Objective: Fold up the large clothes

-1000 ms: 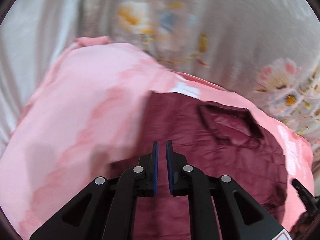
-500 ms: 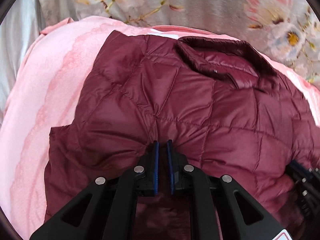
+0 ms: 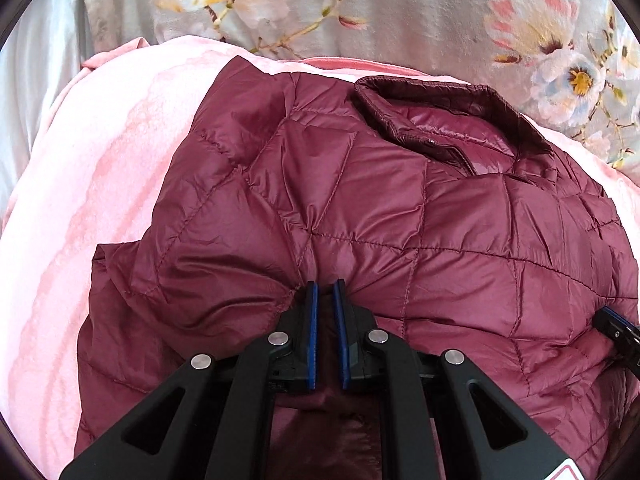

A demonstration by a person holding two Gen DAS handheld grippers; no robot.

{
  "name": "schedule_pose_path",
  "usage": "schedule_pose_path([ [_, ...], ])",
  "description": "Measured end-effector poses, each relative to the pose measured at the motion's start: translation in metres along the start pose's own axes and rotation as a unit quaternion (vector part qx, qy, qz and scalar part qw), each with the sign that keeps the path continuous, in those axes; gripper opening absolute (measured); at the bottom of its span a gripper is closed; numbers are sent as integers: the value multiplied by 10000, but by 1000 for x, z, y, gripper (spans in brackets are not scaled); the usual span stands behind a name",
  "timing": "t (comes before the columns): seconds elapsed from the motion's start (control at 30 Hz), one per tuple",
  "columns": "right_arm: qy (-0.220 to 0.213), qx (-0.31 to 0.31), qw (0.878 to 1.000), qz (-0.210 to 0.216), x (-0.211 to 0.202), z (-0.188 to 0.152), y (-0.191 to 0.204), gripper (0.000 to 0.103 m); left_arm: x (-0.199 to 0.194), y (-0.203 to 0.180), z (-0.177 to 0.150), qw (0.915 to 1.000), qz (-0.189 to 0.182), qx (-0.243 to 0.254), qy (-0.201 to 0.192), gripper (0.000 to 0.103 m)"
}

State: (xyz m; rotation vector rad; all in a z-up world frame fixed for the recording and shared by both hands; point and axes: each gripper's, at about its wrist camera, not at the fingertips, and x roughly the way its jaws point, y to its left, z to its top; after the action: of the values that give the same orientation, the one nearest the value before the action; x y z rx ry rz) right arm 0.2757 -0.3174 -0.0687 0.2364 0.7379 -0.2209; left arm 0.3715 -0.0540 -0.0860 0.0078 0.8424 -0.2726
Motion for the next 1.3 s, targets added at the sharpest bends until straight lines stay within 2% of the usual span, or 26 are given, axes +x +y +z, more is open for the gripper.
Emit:
schedule_pose_path([
  [0.07, 49, 9, 10000, 30, -4, 4, 2, 17, -4, 2, 4, 9999, -47, -38, 88, 12],
  [0.13, 8, 214, 9993, 306, -13, 14, -2, 19, -8, 7, 12, 9993, -227, -210, 214, 14],
  [0.17, -69, 352, 9983, 457, -19, 21, -5, 22, -13, 13, 20, 9977, -456, -442, 243, 21],
  [0.23, -207, 519, 9965, 616, -25, 36, -6, 39, -18, 20, 35, 9941, -750, -755, 192, 33],
  [0.27, -246, 585, 9955, 705, -26, 44, -5, 42, -20, 23, 46, 9914, -912, -930, 155, 42],
  [0.37, -357, 613, 9942, 814, -27, 58, 1, 44, -23, 32, 69, 9850, -1110, -1318, -22, 56],
  [0.43, -466, 391, 9960, 658, -27, 66, 12, 44, -15, 42, 84, 9833, -960, -1544, -87, 57],
  [0.53, -545, -20, 9985, 109, -18, 68, 24, 43, 13, 64, 98, 9796, -635, -1902, 117, 56],
  [0.67, -329, 53, 9988, -369, 8, 59, 4, 43, 45, 92, 99, 9728, -250, -2264, 414, 54],
  [0.73, -155, 124, 9985, -504, 23, 51, -8, 42, 54, 97, 96, 9743, -116, -2204, 452, 54],
  [0.8, -119, 137, 9990, -407, 31, 42, -15, 41, 58, 99, 91, 9787, -8, -2018, 371, 55],
  [0.87, -151, 48, 9987, -483, 31, 40, -13, 41, 57, 94, 87, 9837, 142, -1774, 250, 55],
  [0.97, -164, 57, 9981, -597, 24, 43, -9, 42, 43, 85, 88, 9854, 340, -1661, 185, 54],
  [1.13, -402, 561, 9968, 402, 2, 66, 1, 43, -5, 50, 100, 9869, -482, -1520, -225, 54],
  [1.23, -311, 808, 9912, 1004, 12, 83, 13, 47, -8, 19, 113, 9839, -1180, -1344, -24, 59],
  [1.3, -249, 1123, 9857, 1232, 27, 91, 13, 47, 6, 3, 118, 9793, -1422, -1426, 203, 59],
])
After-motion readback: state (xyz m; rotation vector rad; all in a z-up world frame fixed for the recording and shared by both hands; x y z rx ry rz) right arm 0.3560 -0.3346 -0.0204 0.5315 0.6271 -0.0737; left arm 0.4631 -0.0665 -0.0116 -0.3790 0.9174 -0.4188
